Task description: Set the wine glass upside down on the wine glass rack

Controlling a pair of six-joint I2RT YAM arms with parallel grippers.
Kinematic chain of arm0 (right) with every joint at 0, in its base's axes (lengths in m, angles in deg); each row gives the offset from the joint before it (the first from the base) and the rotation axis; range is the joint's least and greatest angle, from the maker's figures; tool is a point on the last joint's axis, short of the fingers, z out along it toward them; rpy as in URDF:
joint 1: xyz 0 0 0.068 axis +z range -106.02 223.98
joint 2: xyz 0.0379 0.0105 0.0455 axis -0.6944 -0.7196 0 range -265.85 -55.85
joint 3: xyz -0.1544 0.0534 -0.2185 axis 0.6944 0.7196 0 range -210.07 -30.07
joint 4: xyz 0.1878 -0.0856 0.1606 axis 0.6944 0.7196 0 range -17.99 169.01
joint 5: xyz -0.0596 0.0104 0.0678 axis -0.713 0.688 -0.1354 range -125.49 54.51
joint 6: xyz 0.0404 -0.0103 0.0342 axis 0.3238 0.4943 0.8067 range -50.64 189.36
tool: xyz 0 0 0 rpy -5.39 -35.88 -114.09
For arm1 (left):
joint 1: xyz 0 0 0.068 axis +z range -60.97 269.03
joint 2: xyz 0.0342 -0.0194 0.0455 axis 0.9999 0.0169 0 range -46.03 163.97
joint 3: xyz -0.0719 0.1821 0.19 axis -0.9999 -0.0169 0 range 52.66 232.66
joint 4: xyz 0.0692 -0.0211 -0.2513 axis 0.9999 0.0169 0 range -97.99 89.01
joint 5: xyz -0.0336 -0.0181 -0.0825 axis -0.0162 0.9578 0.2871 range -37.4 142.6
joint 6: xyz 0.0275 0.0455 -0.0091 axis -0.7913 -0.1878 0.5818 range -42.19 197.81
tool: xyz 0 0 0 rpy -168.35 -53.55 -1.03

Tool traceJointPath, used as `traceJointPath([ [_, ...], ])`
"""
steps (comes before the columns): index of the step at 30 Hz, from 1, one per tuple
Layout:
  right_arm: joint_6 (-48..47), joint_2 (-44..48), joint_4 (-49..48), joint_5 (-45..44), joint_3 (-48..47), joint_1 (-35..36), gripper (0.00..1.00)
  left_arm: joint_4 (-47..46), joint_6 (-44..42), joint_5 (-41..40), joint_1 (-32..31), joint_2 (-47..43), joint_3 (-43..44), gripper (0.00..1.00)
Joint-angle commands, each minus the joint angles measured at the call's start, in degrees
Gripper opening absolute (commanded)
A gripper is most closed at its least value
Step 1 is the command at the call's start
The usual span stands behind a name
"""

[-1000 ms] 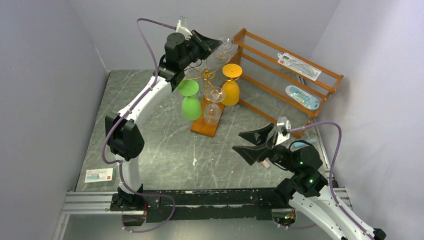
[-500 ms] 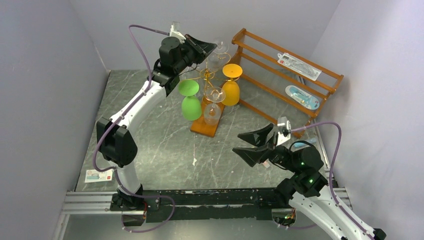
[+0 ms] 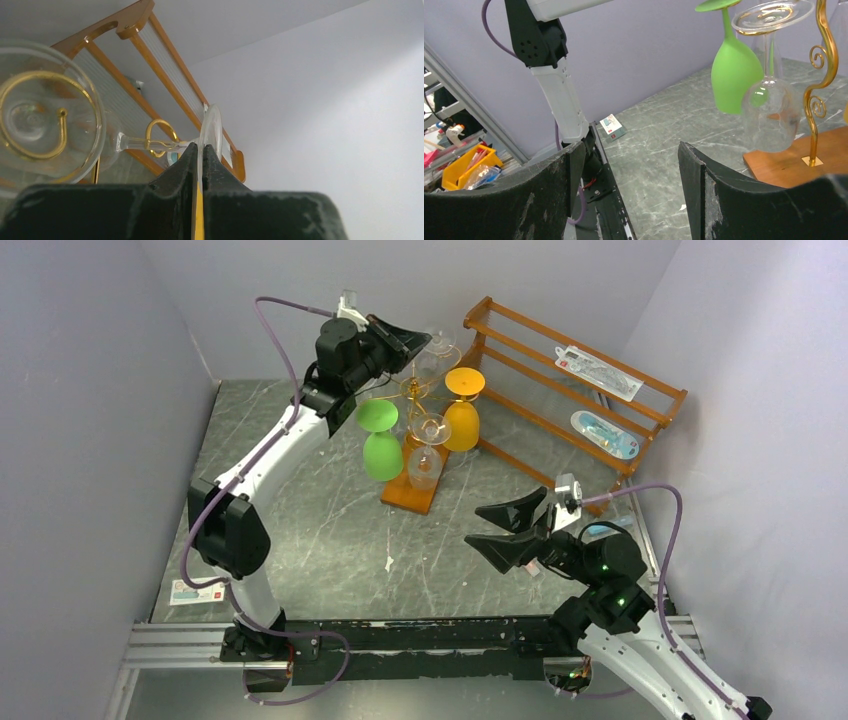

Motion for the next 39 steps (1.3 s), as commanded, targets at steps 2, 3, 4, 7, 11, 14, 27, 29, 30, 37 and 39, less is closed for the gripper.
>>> traceJointPath([
  [2, 0.3, 0.1, -0.7, -0.5, 1.2, 0.3, 0.72, -3.8, 2.5, 3.0, -0.2, -3.2, -3.3, 0.05],
  [3, 0.3, 0.1, -0.7, -0.5, 1.3, 0.3, 0.72, -4.1, 2.6, 3.0, -0.2, -3.5, -3.9, 0.05],
  [4, 0.3, 0.1, -0.7, -0.6, 1.3, 0.3, 0.72, -4.7, 2.6, 3.0, -0.2, -3.9, -4.4, 0.05],
  [7, 0.2, 0.0, -0.7, -0.7, 1.5, 0.3, 0.72, -6.7, 2.5, 4.7, -0.2, -3.8, -4.6, 0.05],
  [11, 0.5, -0.4, -0.7, -1.0, 1.5, 0.3, 0.72, -5.3, 1.2, 8.3, -0.8, -2.0, -0.9, 0.05],
  [14, 0.6, -0.8, -0.8, -1.2, 1.3, 0.3, 0.72, -4.8, 0.9, 9.1, -1.2, -1.1, 0.4, 0.05],
  [27, 0.6, 0.4, 0.4, -2.6, 0.9, 0.3, 0.72, -3.9, -0.8, 8.8, -1.8, 5.3, 9.1, 0.05],
  [29, 0.2, 0.5, 1.0, -2.7, 0.3, 0.3, 0.72, -3.5, -1.7, 7.3, -1.8, 5.3, 9.3, 0.05],
  [30, 0.0, 0.5, 1.3, -2.8, 0.0, 0.3, 0.72, -3.2, -2.4, 6.2, -1.8, 5.3, 9.6, 0.05],
  [37, 0.5, 0.4, 1.2, -2.6, 0.1, 0.3, 0.72, 1.4, -5.6, 1.0, -1.6, 5.3, 10.3, 0.05],
  [39, 0.8, 0.3, 0.7, -2.6, 0.3, 0.3, 0.72, 2.4, -6.1, 0.5, -1.4, 5.1, 10.1, 0.05],
])
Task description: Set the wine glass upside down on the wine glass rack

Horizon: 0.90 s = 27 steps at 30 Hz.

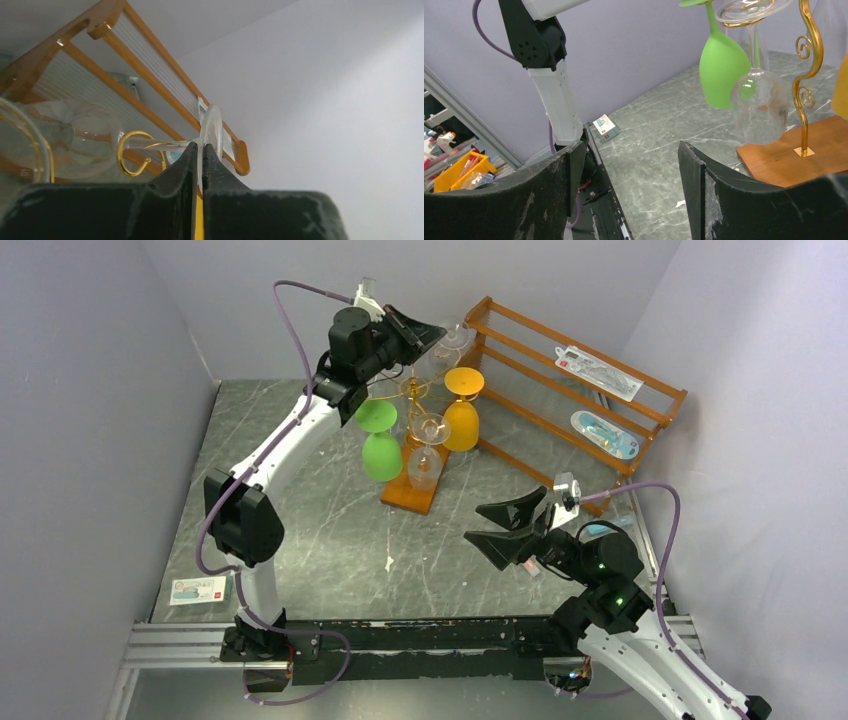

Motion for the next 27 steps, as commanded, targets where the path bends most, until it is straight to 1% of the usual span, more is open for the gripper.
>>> traceJointPath([
  [1, 0.6, 0.5, 0.0, -0.1, -0.3, 0.3, 0.72, 1.4, -2.7, -3.3, 0.0, -0.6, 1.8, 0.05],
  [9, 0.9, -0.3, -0.6, 0.4, -0.2, 0.3, 0.72, 4.9, -8.0, -5.9, 0.0, -2.0, 0.8, 0.05],
  [14, 1.3, -0.5, -1.2, 0.3, 0.3, 0.3, 0.72, 8.4, -10.3, -5.9, 0.1, -1.7, 0.8, 0.09],
  [22, 2.8, 0.0, -1.9, 0.1, 1.4, 0.3, 0.72, 13.1, -12.3, -6.3, -0.1, -0.7, 3.2, 0.22],
  [27, 2.0, -0.1, -1.0, -0.4, 0.6, 0.3, 0.72, 13.7, -13.2, -7.6, -0.1, -2.1, 1.9, 0.29],
])
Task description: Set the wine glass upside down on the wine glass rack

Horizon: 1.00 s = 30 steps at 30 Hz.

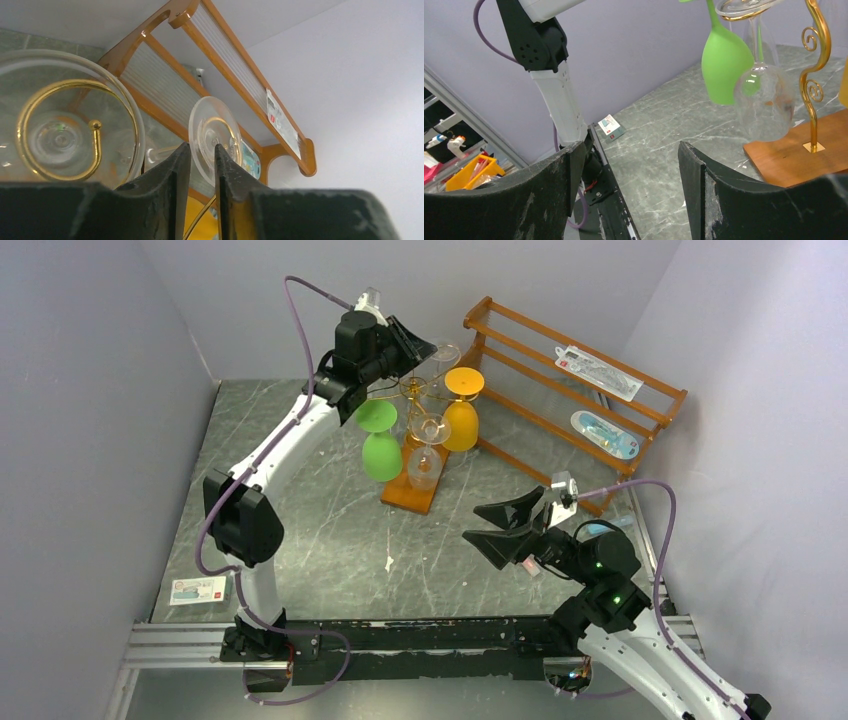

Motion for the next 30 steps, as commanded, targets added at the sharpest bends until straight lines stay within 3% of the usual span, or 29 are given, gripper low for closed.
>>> traceJointPath([
  [1, -0.4, 0.7, 0.1, -0.4, -0.1, 0.3, 0.72, 1.3, -2.4, -1.6, -0.1, -2.3, 1.1, 0.31],
  [9, -0.5, 0.5, 0.8, -2.2, -0.2, 0.3, 0.72, 0.4, -6.3, 4.3, 0.2, -4.9, 0.0, 0.51],
  [17, -0.8, 0.9, 6.8, -9.8, -1.6, 0.3, 0.72, -0.1, -11.0, 7.5, 1.7, -12.4, -5.4, 0.69],
  [24, 5.7, -0.6, 28.1, -35.7, -10.3, 0.3, 0.72, 9.4, -23.5, 0.6, 2.4, -22.0, -8.4, 0.83],
  [26, 7.1, -1.5, 33.2, -41.1, -13.2, 0.3, 0.72, 14.0, -27.9, -2.9, 2.4, -25.6, -9.8, 0.90],
  [30, 6.9, -3.3, 39.1, -47.3, -18.2, 0.3, 0.74, 22.3, -35.0, -10.8, 2.4, -36.5, -15.4, 0.93],
])
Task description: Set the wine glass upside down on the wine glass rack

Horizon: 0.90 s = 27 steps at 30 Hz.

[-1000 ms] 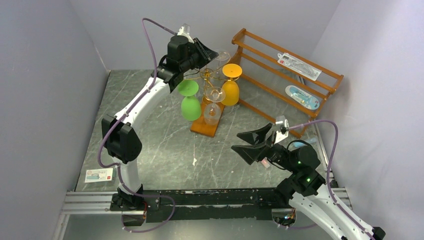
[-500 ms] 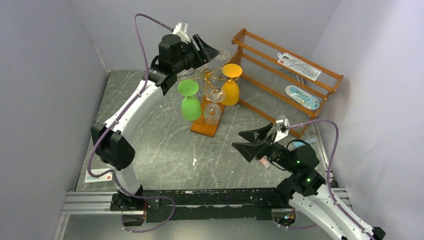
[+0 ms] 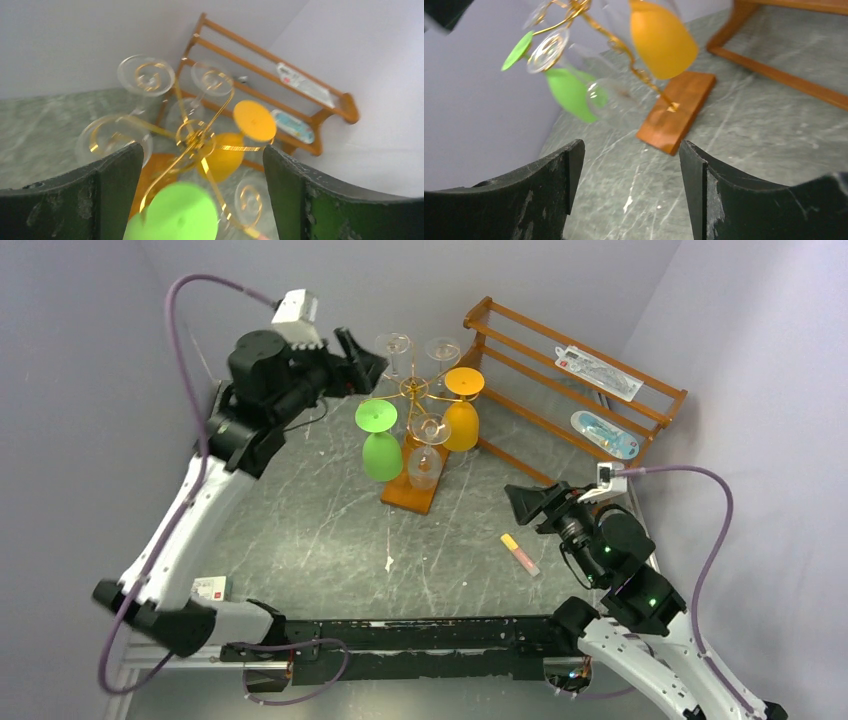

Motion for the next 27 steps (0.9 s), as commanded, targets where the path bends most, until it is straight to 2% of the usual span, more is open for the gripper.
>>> traceJointPath([
  [1, 1.1, -2.0, 11.9, -12.6, -5.5, 0.3, 0.74, 12.6, -11.5, -10.5, 0.4, -11.1, -6.2, 0.93],
  [5, 1.3, -6.6, 20.8, -17.0, -13.0, 0.3, 0.75, 20.6, -15.4, -14.6, 0.4, -23.3, -13.7, 0.95],
  [8, -1.2, -8.9, 25.3, -19.1, -18.2, 0.3, 0.75, 27.9, -15.7, -18.9, 0.4, -31.0, -16.0, 0.96],
  [12, -6.3, -9.1, 26.7, -20.2, -23.2, 0.3, 0.76, 35.2, -13.2, -28.1, 0.3, -41.2, -17.7, 0.97],
  [16, -9.4, -8.6, 26.2, -20.3, -26.5, 0.3, 0.77, 38.4, -11.5, -35.0, 0.3, -48.9, -16.7, 0.97],
  [22, -12.8, -9.9, 26.3, -19.7, -30.2, 0.3, 0.78, 42.7, -11.5, -37.5, 0.3, -50.7, -10.6, 0.97],
  [27, -13.8, -9.8, 24.3, -18.1, -29.7, 0.3, 0.78, 43.2, -12.0, -37.1, 0.3, -49.9, -9.5, 0.97],
])
